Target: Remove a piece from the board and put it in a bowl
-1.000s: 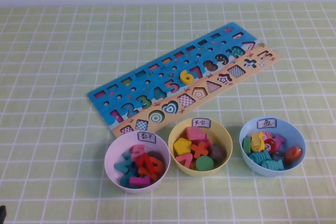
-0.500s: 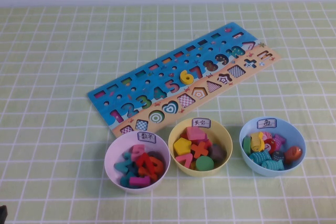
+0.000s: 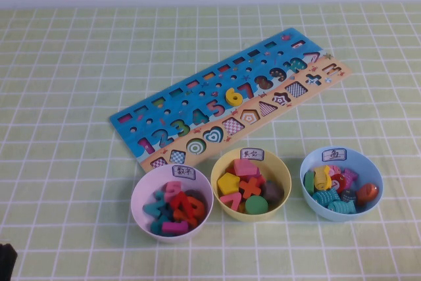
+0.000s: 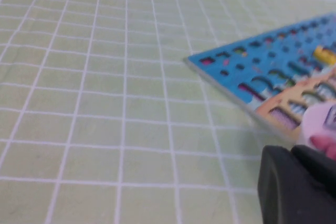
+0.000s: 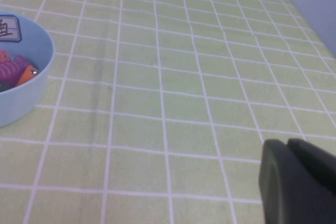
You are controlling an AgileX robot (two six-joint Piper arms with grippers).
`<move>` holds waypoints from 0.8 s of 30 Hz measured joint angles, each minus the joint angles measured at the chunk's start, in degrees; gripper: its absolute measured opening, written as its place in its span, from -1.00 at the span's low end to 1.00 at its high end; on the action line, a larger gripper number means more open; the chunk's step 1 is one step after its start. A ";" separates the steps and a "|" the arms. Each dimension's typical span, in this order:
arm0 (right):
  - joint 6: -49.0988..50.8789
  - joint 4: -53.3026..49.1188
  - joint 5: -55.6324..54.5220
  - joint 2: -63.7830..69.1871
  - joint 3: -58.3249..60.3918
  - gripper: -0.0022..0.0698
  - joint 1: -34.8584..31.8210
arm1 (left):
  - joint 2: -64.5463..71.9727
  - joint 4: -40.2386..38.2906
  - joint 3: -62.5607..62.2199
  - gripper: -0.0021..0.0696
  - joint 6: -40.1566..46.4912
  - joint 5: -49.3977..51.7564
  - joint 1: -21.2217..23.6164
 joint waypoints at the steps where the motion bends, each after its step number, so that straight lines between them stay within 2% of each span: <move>1: 0.00 0.00 0.00 0.00 0.00 -0.99 0.00 | 0.00 -2.90 0.00 -0.96 -1.00 -1.41 0.00; 5: 0.00 0.00 0.00 0.00 0.00 -0.99 0.00 | 0.00 -12.70 0.00 -0.96 -4.50 -6.05 0.00; 13: 0.00 0.00 0.00 0.00 0.00 -0.99 0.00 | 0.00 -16.30 0.00 -0.96 -5.45 -12.50 0.00; 19: 0.00 0.00 0.00 0.00 0.00 -0.99 0.00 | 0.00 -23.29 0.00 -0.96 -7.37 -23.08 0.00; 22: 0.00 0.00 0.00 0.00 0.00 -0.99 0.00 | 0.00 -22.36 -0.85 -0.95 -7.60 -20.23 0.00; 24: 0.00 0.00 0.00 0.00 0.00 -0.99 0.00 | 0.85 -19.41 -4.50 -0.96 -6.42 -14.12 0.00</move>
